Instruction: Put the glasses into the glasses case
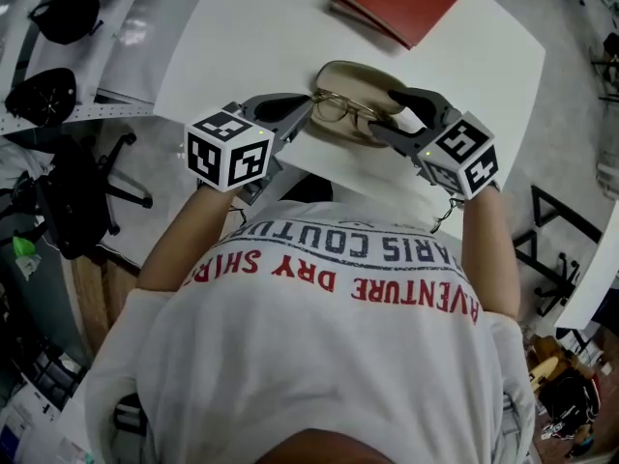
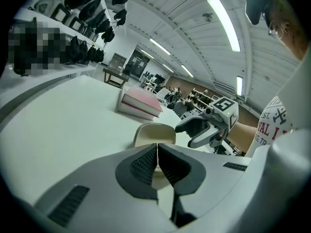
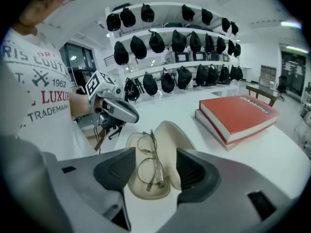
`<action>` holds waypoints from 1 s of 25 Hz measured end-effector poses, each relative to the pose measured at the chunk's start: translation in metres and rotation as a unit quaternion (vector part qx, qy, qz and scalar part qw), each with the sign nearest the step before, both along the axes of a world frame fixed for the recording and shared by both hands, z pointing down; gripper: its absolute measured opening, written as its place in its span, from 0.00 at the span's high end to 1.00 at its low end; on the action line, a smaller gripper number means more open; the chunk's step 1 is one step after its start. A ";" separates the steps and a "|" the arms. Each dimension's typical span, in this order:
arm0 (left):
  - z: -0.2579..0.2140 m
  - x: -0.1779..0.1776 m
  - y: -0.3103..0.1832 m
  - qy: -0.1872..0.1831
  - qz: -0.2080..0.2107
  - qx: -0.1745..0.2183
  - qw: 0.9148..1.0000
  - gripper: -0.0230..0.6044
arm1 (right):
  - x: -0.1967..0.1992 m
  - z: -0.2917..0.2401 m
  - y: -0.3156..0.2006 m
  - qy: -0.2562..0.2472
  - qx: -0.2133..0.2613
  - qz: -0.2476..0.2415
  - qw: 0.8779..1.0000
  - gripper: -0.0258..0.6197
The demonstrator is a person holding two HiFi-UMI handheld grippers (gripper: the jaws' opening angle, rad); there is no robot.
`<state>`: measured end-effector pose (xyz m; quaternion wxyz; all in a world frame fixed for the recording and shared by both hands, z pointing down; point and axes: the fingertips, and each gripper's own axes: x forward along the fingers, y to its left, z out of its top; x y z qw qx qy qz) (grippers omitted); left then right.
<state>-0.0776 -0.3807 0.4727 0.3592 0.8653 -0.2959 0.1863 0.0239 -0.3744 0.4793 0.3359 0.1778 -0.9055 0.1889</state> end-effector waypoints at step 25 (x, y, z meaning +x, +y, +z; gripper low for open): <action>-0.129 0.054 0.087 0.072 0.021 0.106 0.991 0.92 | 0.022 -0.161 0.090 -0.260 0.083 0.151 0.950 0.92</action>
